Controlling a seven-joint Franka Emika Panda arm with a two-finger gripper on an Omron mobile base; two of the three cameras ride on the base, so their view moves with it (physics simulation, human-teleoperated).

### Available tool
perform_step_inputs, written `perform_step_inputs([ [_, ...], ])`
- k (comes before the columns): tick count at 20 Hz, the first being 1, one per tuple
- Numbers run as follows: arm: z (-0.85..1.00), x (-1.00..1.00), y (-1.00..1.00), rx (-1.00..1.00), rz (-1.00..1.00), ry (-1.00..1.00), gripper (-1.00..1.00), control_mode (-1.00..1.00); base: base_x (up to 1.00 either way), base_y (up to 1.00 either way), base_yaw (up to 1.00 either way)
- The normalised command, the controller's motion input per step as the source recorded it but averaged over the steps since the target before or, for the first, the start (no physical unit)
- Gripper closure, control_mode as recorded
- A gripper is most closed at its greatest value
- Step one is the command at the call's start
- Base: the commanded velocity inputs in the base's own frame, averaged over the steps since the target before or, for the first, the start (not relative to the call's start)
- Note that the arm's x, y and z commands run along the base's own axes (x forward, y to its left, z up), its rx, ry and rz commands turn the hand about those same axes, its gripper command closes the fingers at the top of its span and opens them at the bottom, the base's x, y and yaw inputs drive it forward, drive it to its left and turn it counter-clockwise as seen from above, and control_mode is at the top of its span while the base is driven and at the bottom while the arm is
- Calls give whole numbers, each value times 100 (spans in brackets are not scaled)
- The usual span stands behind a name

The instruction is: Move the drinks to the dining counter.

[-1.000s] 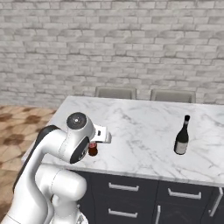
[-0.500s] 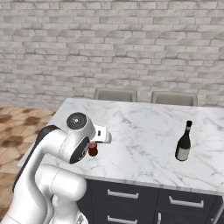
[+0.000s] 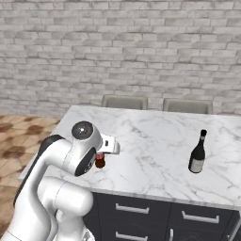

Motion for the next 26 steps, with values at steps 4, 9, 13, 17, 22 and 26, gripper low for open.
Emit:
perform_step_inputs([
  [4,-1,24,2,0,-1,7,100,-100,0,0,0],
  [9,0,93,9,0,-6,31,100,-100,0,0,0],
  [13,0,99,2,0,-1,24,100,-100,0,0,0],
  [17,0,78,-19,0,12,3,100,-100,0,0,0],
  [22,0,64,-26,0,5,-1,100,-100,0,0,0],
  [26,-2,46,-37,1,2,-9,100,-100,0,0,0],
])
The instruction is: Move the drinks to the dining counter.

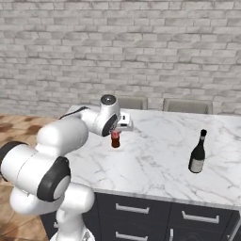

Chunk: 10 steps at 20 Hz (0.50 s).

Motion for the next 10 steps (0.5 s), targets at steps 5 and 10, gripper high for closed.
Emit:
perform_step_inputs([
  [5,-4,26,-16,0,5,-2,100,-100,0,0,0],
  [10,0,-2,-1,0,14,0,100,-100,0,0,0],
])
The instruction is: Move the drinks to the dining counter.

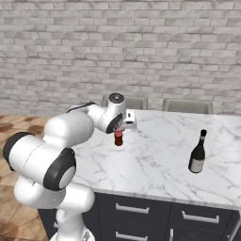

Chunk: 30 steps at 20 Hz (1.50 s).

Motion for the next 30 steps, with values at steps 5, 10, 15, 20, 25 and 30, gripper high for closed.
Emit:
perform_step_inputs([
  [5,-1,-19,0,0,17,0,100,-100,0,0,0],
  [10,-33,-15,0,0,8,-5,100,-100,0,0,0],
  [15,-51,-3,0,0,5,-5,100,-100,0,0,0],
  [20,-41,-4,0,0,3,-8,100,-100,0,0,0],
  [25,-26,-7,0,0,2,-14,100,-100,0,0,0],
  [30,-24,0,0,0,1,-8,100,-100,0,0,0],
])
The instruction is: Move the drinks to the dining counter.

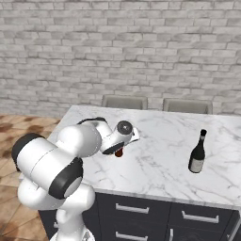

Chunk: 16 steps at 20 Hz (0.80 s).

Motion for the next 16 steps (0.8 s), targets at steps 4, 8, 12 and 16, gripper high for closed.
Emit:
perform_step_inputs([
  [4,-6,0,0,0,0,0,100,-100,0,0,0],
  [8,0,0,0,0,0,0,100,-100,0,0,0],
  [12,-2,0,5,-4,0,0,100,-100,0,0,0],
  [16,-2,0,3,-5,0,0,100,-100,0,0,0],
])
